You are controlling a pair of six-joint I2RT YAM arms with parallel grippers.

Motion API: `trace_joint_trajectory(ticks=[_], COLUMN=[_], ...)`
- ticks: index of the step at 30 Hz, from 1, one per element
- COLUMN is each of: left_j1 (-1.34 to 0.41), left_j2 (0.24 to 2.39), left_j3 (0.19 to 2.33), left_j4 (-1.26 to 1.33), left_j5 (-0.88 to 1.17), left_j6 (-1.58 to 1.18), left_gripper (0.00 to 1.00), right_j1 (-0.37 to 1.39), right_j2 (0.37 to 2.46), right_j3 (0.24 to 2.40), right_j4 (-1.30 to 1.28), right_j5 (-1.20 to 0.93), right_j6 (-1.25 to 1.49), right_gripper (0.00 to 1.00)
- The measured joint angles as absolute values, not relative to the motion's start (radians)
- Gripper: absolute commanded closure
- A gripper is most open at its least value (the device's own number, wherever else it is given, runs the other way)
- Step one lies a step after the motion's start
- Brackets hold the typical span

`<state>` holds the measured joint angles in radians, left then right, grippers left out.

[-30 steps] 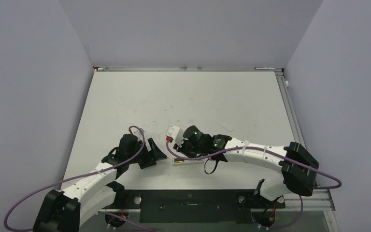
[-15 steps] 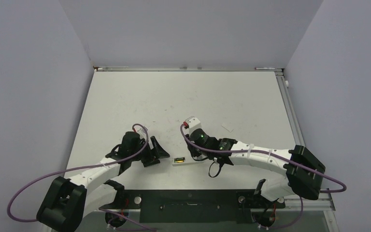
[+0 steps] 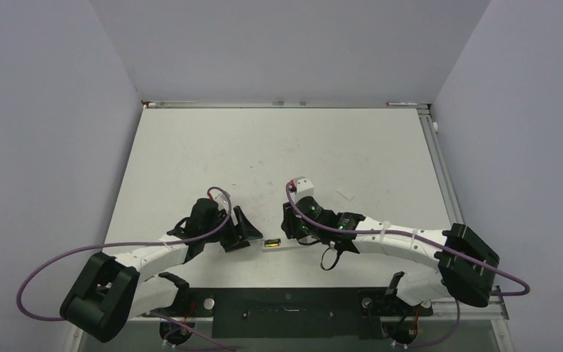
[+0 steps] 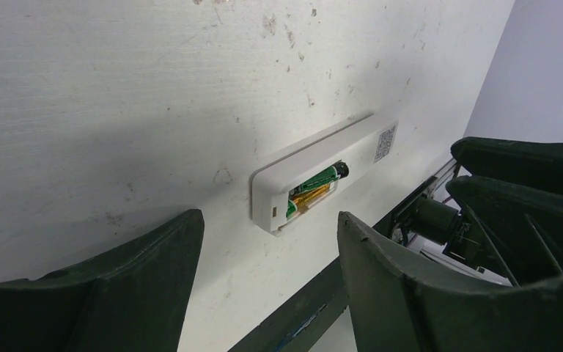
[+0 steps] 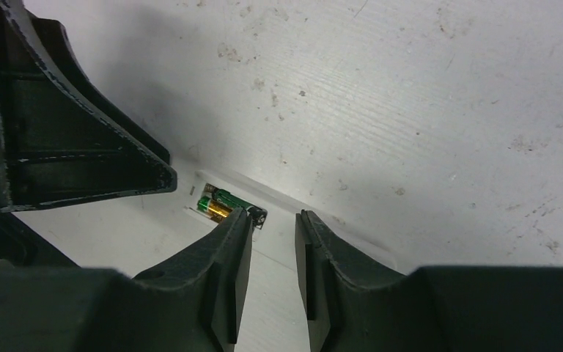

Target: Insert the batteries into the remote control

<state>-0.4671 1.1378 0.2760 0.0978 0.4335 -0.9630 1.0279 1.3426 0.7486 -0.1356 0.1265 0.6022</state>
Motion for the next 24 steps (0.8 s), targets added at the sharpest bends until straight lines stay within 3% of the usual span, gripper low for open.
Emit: trace_joint_trajectory(ticks=[15,24], left_j1=[-0.497,-0.503], left_j2=[1.253,1.294], left_j3=[0.289,0.289], left_j4=[0.179,0.214], left_j5=[0.448,0.465], left_j6=[-0.978,-0.983], left_gripper=[0.64,0.71], right_j1=[1.028,1.033], right_j2=[1.471,1.485], right_j3=[0.749,0.749], right_j4=[-0.073,-0.061], right_j5=[0.042,0.036], right_j6=[0.728,0.750], right_gripper=[0.82,0.83])
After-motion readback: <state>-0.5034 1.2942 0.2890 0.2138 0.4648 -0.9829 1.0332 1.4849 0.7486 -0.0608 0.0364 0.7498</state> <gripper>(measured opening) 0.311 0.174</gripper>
